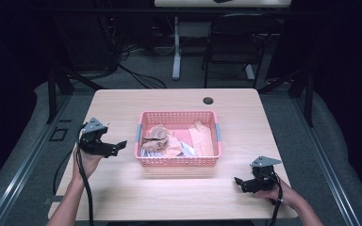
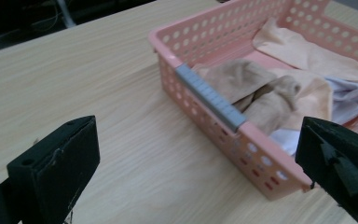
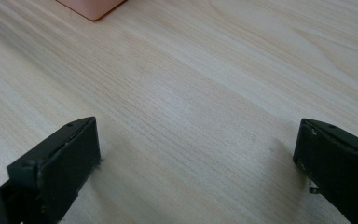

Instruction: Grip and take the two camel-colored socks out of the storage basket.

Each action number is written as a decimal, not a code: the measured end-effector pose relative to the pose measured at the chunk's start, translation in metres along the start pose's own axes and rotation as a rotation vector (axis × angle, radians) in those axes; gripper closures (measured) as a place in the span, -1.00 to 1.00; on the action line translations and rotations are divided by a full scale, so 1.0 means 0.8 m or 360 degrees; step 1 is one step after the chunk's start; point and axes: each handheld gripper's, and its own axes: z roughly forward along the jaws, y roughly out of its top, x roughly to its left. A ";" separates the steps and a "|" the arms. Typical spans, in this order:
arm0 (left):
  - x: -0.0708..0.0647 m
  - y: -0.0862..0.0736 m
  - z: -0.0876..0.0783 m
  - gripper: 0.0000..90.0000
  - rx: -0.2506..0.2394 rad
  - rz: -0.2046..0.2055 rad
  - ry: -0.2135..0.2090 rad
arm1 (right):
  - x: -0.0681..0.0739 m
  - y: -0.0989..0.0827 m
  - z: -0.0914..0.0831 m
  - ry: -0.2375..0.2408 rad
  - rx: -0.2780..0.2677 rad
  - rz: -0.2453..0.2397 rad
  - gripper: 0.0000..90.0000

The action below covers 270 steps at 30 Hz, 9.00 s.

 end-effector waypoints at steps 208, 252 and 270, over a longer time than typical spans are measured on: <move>0.063 0.009 0.020 0.89 0.0921 -0.0063 -0.0001 | 0.000 -0.001 -0.001 -0.0005 0.0001 0.0003 -1.00; 0.034 0.045 -0.005 -1.00 0.0695 -0.0099 -0.0048 | 0.000 -0.001 -0.001 -0.0006 0.0002 0.0002 -1.00; -0.021 0.068 0.038 -0.94 0.0436 0.0182 -0.0205 | 0.000 -0.001 -0.001 -0.0005 0.0000 0.0004 -1.00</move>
